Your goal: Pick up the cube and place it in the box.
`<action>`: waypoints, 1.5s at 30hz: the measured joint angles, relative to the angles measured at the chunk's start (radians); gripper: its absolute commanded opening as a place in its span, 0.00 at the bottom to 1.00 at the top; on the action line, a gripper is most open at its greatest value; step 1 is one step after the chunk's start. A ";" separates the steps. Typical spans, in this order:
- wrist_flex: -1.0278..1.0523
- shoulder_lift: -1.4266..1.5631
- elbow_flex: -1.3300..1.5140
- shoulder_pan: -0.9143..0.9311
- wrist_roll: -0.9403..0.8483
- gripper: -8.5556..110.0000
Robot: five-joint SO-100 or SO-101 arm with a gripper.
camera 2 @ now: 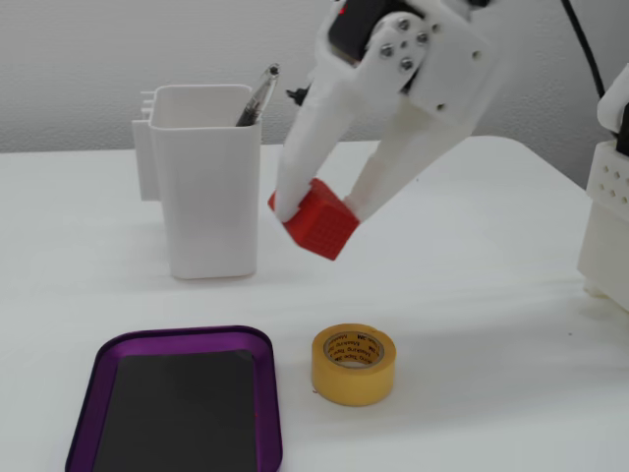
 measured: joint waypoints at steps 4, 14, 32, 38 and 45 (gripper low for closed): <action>-0.023 -0.209 -0.144 0.009 0.000 0.07; -0.026 -0.624 -0.454 0.011 0.071 0.07; -0.034 -0.792 -0.476 0.011 0.072 0.18; 0.006 -0.790 -0.540 0.011 0.072 0.20; 0.218 -0.640 -0.726 0.011 0.072 0.20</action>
